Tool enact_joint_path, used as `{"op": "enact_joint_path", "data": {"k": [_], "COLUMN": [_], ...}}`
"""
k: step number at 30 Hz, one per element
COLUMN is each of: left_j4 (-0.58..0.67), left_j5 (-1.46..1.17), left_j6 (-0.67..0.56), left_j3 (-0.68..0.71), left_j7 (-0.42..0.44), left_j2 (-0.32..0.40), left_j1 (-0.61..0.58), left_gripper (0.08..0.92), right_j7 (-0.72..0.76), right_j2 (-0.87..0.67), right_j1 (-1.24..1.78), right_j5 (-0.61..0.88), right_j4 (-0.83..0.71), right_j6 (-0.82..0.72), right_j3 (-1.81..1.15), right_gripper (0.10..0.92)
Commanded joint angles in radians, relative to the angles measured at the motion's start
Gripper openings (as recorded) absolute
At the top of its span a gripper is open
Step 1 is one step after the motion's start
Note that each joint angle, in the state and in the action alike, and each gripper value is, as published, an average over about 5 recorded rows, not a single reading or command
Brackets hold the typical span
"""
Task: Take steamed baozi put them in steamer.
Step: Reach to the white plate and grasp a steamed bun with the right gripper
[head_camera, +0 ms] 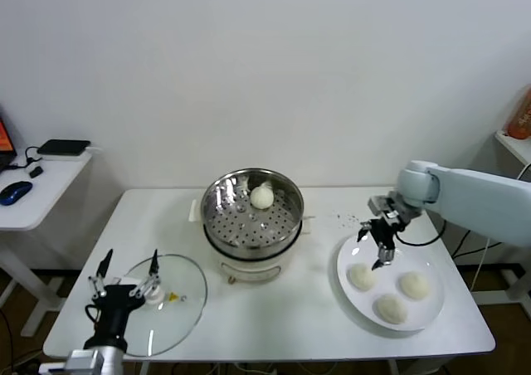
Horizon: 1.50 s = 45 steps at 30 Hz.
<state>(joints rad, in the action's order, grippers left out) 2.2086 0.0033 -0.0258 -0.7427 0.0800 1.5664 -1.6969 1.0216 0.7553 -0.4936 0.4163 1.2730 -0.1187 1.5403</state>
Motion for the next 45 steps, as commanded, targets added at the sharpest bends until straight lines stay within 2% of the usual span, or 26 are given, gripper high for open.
{"op": "enact_joint_path", "data": {"k": [1,12,45], "left_j4": [-0.003,-0.009,-0.016], "left_j5": [-0.001,-0.004,-0.005], "left_j6": [0.001,-0.002,-0.003], "left_j3": [-0.001,-0.003,-0.009], "left_j7": [0.0,0.001,0.0], "left_j2": [0.001,0.0,0.0], "left_j1": [0.002,0.002,0.001], "left_gripper": [0.823,0.823,0.823], "right_j7": [-0.014,-0.051,-0.039], "right_j2": [-0.009,0.016,0.053], "right_j1": [0.057,0.108,0.19], "right_j5": [-0.018,-0.074,-0.14], "right_j4": [0.015,-0.015,-0.081], "right_j6": [-0.023,-0.023,-0.017], "right_j3": [-0.005,-0.046,-0.096], "right_gripper": [0.823,0.823,0.822]}}
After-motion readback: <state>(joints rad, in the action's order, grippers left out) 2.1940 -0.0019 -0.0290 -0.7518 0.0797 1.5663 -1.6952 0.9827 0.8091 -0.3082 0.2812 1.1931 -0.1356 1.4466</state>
